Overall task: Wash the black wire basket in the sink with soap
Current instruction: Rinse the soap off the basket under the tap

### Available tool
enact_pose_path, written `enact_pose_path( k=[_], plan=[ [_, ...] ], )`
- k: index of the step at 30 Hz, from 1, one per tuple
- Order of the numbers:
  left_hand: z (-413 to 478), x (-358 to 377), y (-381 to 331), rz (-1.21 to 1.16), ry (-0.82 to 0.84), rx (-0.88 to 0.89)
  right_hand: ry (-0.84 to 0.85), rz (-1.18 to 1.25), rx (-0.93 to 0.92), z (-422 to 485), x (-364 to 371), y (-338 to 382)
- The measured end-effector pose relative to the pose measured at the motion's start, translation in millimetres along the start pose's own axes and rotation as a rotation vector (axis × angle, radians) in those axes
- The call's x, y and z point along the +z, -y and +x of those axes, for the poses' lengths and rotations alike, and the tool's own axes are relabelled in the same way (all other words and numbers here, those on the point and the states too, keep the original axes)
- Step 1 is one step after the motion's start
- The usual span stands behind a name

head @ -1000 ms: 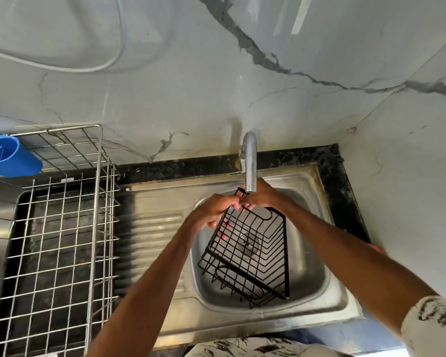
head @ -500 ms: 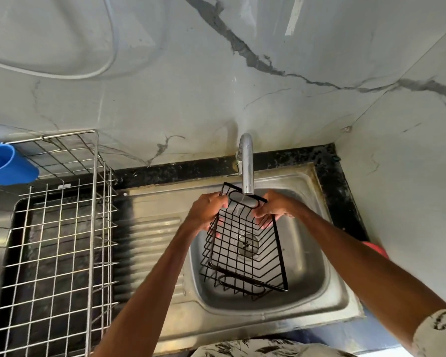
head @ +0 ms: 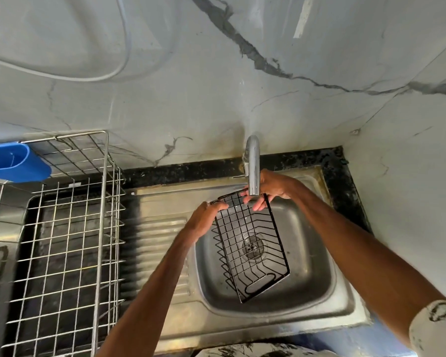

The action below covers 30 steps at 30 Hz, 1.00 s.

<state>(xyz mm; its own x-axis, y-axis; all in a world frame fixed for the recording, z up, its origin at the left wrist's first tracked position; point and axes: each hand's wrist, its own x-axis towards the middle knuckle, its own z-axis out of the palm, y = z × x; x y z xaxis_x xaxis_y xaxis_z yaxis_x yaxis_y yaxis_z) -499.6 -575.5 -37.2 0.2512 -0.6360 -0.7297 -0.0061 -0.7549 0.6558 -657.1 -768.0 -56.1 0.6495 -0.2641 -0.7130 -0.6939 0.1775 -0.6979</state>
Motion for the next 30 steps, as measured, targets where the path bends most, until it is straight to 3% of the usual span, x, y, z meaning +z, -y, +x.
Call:
enact_pose_path(
  k=[3,10,15,20,28,30],
  plan=[
    [-2.6,2.0,-4.6,-0.178,0.037,-0.095,-0.069,-0.035,-0.005,3.5,-0.8,0.6],
    [-6.2,-1.4,-12.1,-0.168,0.057,-0.249,-0.387,-0.140,-0.166,12.7,15.8,-21.2],
    [-6.4,-4.2,-11.4,-0.187,0.049,-0.296,-0.274,0.005,-0.083,18.4,24.9,-20.8],
    [-7.6,-11.0,-12.2,-0.141,0.022,-0.280,-0.263,0.107,-0.046,24.8,34.6,-18.5],
    [-13.4,2.5,-18.3,-0.011,-0.012,-0.262,-0.261,-0.125,0.002,-10.3,46.8,-53.7],
    [-12.9,1.8,-18.2,0.018,-0.001,-0.234,-0.322,-0.303,-0.073,-19.0,51.0,-50.0]
  ],
)
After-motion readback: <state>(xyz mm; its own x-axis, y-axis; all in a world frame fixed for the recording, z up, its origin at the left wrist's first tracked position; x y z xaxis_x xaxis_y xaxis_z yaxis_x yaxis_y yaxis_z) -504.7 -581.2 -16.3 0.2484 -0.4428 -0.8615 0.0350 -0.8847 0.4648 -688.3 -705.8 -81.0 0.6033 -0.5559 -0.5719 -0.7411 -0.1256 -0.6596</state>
